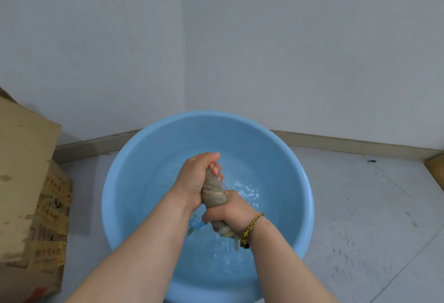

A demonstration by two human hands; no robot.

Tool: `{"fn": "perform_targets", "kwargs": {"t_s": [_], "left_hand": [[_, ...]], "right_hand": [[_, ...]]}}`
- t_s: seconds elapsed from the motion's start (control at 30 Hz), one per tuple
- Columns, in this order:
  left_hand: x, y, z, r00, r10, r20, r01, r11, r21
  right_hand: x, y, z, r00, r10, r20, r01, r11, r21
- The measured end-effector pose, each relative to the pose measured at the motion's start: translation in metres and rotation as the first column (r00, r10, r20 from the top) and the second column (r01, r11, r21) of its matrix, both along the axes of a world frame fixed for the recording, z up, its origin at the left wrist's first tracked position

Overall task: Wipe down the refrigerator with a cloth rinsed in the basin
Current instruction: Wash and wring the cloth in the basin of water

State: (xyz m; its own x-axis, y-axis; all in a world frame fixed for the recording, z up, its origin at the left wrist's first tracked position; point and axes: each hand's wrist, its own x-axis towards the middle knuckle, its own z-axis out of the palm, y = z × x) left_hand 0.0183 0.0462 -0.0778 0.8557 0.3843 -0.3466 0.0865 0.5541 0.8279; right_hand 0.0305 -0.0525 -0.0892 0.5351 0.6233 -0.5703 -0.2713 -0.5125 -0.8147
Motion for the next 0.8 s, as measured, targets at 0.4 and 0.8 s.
{"fn": "perform_targets", "kwargs": {"t_s": [0.4, 0.8], "left_hand": [[-0.003, 0.004, 0.121, 0.992, -0.095, 0.082, 0.089, 0.993, 0.078], [-0.044, -0.005, 0.464, 0.992, -0.088, 0.095, 0.034, 0.884, 0.466]], "right_hand": [[0.018, 0.010, 0.120, 0.761, -0.356, 0.542, 0.271, 0.934, 0.233], [-0.022, -0.006, 0.480, 0.644, -0.559, 0.522, 0.327, 0.818, 0.473]]}}
